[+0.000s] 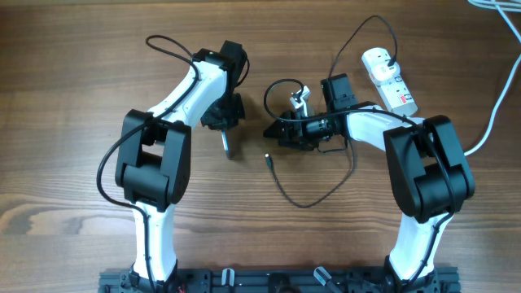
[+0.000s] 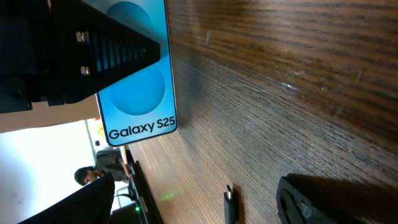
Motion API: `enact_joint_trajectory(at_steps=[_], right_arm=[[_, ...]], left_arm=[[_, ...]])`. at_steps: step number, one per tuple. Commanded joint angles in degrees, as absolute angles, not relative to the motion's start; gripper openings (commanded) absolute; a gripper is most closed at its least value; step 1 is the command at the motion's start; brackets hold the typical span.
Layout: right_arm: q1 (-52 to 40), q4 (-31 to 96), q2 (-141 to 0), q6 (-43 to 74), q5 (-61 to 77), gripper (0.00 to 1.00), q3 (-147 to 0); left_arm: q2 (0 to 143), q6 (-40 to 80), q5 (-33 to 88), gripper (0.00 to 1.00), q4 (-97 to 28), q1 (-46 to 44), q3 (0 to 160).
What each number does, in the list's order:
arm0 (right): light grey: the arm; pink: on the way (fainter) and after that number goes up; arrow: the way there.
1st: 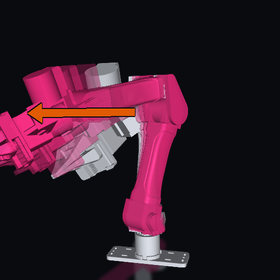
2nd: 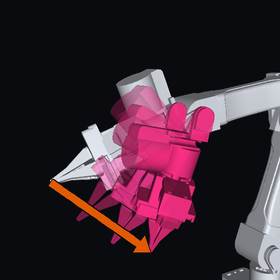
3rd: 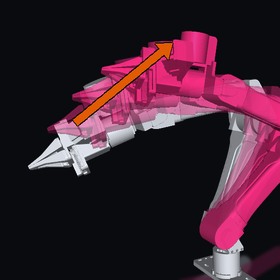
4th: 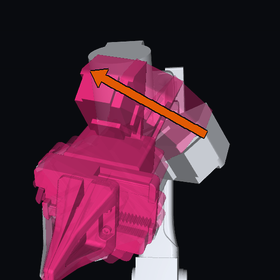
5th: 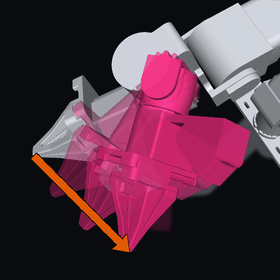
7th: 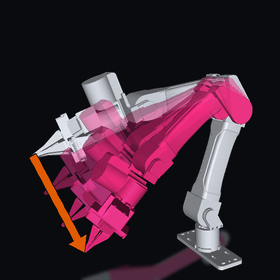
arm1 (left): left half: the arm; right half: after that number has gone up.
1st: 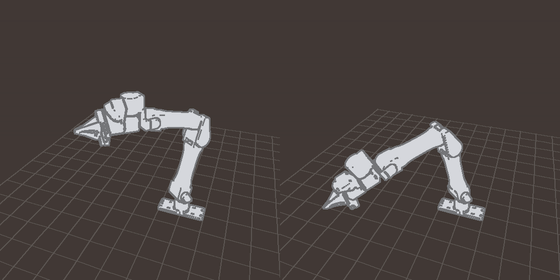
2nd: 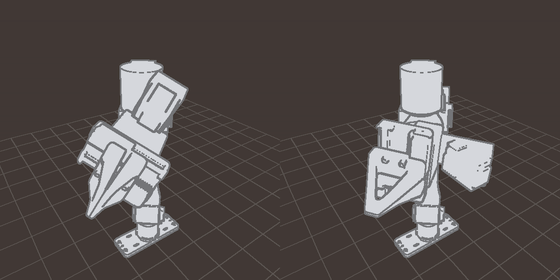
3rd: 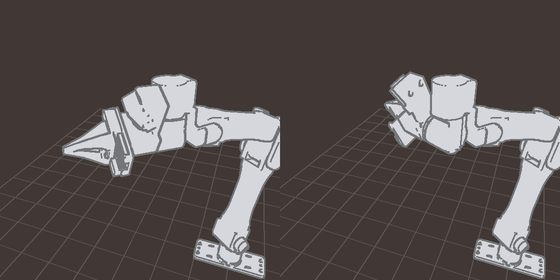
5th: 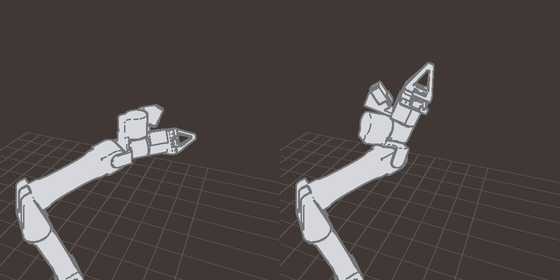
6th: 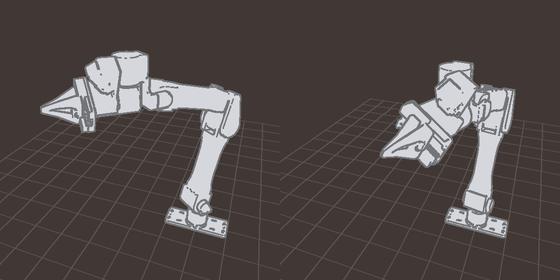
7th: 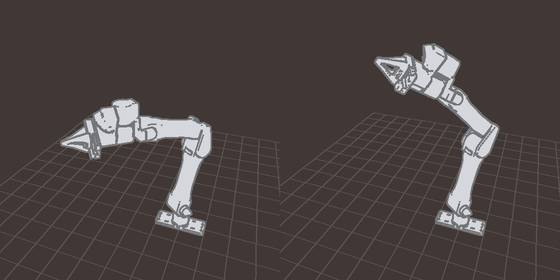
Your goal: Plug charger to phone and switch on socket
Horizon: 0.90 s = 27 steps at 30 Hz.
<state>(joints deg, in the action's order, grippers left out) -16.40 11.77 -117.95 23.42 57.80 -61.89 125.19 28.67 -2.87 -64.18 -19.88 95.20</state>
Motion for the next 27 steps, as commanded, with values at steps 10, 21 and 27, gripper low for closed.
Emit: enact_joint_trajectory(at_steps=[10,21,27], right_arm=[[-16.3,12.5,-119.8,21.4,47.6,0.86,-61.1],[-16.3,12.5,-119.8,21.4,47.6,0.86,-61.1],[-16.3,12.5,-119.8,21.4,47.6,0.86,-61.1]], left_arm=[[126.3,30.8,2.4,0.15,-64.8,-18.3,94.7],[126.3,30.7,5.5,0.24,-64.7,-16.8,94.7],[126.3,30.7,5.5,0.12,-64.7,-16.8,94.7]])
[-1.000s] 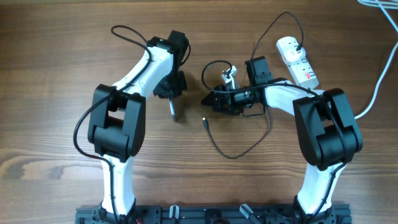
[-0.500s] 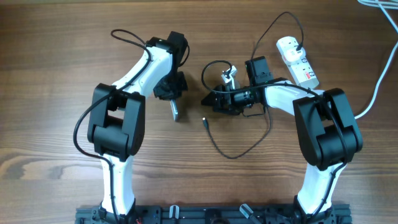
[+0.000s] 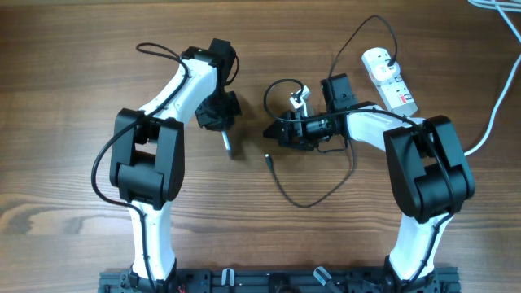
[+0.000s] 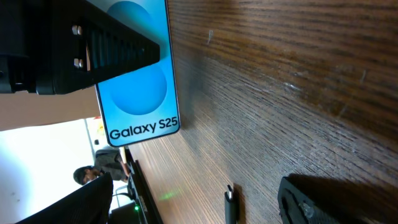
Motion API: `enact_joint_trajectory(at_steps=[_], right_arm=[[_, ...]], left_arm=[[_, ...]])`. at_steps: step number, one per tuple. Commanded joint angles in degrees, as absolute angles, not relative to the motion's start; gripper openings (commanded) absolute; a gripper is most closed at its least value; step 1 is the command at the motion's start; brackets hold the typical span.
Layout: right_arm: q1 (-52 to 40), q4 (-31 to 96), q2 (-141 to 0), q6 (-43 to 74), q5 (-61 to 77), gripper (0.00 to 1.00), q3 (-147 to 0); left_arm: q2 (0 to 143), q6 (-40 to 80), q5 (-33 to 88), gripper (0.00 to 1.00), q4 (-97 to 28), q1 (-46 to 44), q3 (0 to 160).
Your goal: Plug charger to phone and switch on socket
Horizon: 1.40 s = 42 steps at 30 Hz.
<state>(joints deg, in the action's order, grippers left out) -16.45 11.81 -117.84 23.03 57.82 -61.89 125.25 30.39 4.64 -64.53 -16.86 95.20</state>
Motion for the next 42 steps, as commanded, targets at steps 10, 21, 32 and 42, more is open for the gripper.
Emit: enact_joint_trajectory(at_steps=[10,21,32,42], right_arm=[[-16.2,19.9,-108.7,17.8,39.1,0.77,-61.3],[-16.4,44.6,-80.6,13.8,20.1,0.75,-61.4],[-26.7,46.7,-85.6,12.8,11.8,0.77,-61.3],[-29.4,44.4,-92.1,14.0,9.6,0.77,-61.3]], left_arm=[[116.9,28.9,7.4,0.04,-62.5,-16.5,94.8],[113.3,9.2,53.0,0.04,-59.6,-8.1,94.7],[113.3,3.0,80.7,0.04,-38.2,0.5,76.1],[113.3,-4.1,81.2,0.04,-35.3,2.1,72.4]])
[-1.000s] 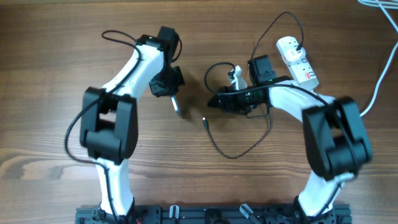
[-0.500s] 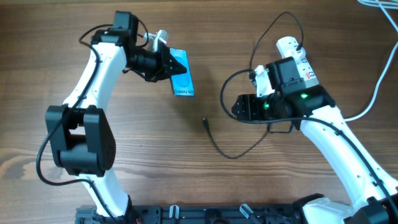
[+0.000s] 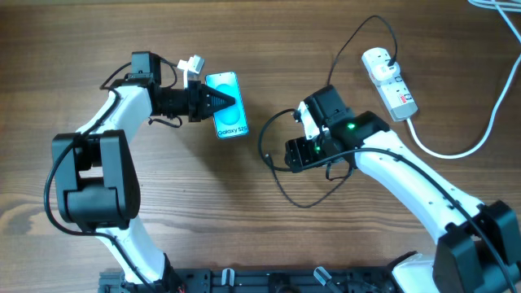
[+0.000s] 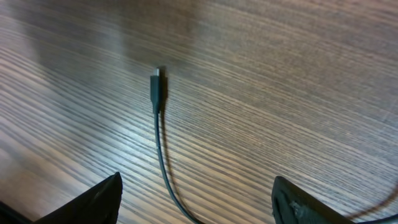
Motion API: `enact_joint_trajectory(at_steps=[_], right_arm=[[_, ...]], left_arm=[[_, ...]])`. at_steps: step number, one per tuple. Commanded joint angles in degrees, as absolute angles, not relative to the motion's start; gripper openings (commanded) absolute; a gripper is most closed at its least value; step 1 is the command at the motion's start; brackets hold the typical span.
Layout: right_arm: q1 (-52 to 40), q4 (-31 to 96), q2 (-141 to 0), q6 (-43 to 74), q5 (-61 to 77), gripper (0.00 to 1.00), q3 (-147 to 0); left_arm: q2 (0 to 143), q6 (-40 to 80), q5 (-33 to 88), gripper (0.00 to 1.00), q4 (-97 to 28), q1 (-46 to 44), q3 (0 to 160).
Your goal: Plug charger to phone and switch on socket
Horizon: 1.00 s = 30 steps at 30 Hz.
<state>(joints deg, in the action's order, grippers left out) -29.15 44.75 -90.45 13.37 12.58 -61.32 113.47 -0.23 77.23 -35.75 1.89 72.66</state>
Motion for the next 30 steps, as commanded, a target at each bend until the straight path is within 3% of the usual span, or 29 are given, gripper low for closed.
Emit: enact_joint_trajectory(at_steps=[1,4,7,9,10,11,15,20,30], right_arm=[[-29.4,44.0,-92.3,14.1,9.5,0.77,-61.3],[-29.4,40.9,-92.4,13.6,9.5,0.85,-61.3],[-29.4,37.1,-92.4,13.5,13.4,0.8,-61.3],[-29.4,34.4,-92.4,13.5,16.3,0.45,-61.3],[-29.4,34.1,-92.4,13.7,16.9,0.33,-61.3],[-29.4,34.1,-92.4,13.6,16.8,0.31,-61.3],[-29.4,35.4,-92.4,13.5,15.6,0.31,-61.3],[-30.0,37.2,-92.6,13.6,8.5,0.39,-61.1],[-39.0,34.7,-102.4,8.7,7.9,0.53,-60.6]], left_arm=[[113.3,-4.1,81.2,0.04,-34.8,2.1,72.4],[113.3,-4.1,81.2,0.04,-33.1,2.1,72.4],[113.3,-4.1,81.1,0.04,-33.1,2.1,72.4],[113.3,-4.1,80.1,0.04,-32.9,2.1,72.4],[113.3,-4.1,79.6,0.04,-32.9,2.1,72.4],[113.3,-4.1,79.4,0.04,-32.9,2.1,72.4],[113.3,-4.1,79.4,0.04,-32.9,2.1,72.4],[113.3,-4.1,79.2,0.04,-32.9,2.1,72.4],[113.3,-4.1,77.9,0.04,-32.9,2.0,72.4]])
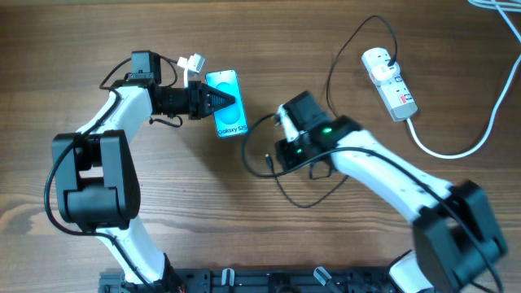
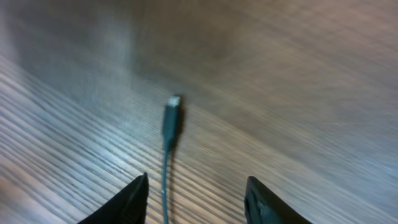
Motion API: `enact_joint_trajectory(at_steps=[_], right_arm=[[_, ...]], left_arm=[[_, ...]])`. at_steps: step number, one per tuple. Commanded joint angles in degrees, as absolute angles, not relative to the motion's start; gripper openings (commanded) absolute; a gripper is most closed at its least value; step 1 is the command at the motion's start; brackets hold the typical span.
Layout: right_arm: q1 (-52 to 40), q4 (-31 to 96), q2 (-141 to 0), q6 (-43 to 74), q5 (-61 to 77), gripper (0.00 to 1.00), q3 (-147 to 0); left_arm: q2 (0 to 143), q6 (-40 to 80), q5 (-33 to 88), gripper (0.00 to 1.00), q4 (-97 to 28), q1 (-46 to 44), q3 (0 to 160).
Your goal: Plug charger to phone and switch on socket
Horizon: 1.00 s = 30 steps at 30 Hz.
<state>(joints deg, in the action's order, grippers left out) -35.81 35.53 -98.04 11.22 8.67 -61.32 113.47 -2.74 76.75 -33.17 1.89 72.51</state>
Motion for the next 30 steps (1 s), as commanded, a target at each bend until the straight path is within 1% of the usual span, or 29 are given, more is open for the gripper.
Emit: enact_joint_trajectory(at_steps=[1,4,7,8,10,12,20,22,25,30], right_arm=[[-39.8,34.7,-103.4,7.9,7.9,0.53,-60.7],[-41.1,35.4,-105.2,7.4,6.8,0.52,-60.6],[-41.0,35.9,-106.0,8.9,5.0,0.42,-60.6],[-40.9,36.4,-106.3,11.1,2.2,0.42,-60.6],[-40.8,37.4,-106.3,13.8,-2.1,0.38,-60.6],[-40.6,38.2,-106.3,14.9,-4.0,0.37,-60.6],[-37.5,39.5,-106.3,18.5,-6.1,0.38,-60.6],[-37.0,38.7,-106.3,15.9,-3.3,0.43,-60.6],[-36.9,36.0,-106.3,8.3,4.8,0.5,-60.6],[-36.9,32.0,-106.3,7.5,2.6,0.5,-60.6]], left_arm=[[113.3,-4.1,77.9,0.04,-32.9,2.0,72.4],[113.3,-4.0,77.1,0.04,-32.9,2.0,72.4],[113.3,-4.0,76.9,0.04,-32.9,2.0,72.4],[113.3,-4.0,76.9,0.04,-32.9,2.0,72.4],[113.3,-4.0,76.9,0.04,-32.9,2.0,72.4],[113.3,-3.8,76.9,0.04,-32.9,2.0,72.4],[113.3,-3.8,76.8,0.04,-32.9,2.0,72.4],[113.3,-3.8,76.9,0.04,-32.9,2.0,72.4],[113.3,-3.8,76.9,0.04,-32.9,2.0,72.4],[113.3,-3.8,76.9,0.04,-32.9,2.0,72.4]])
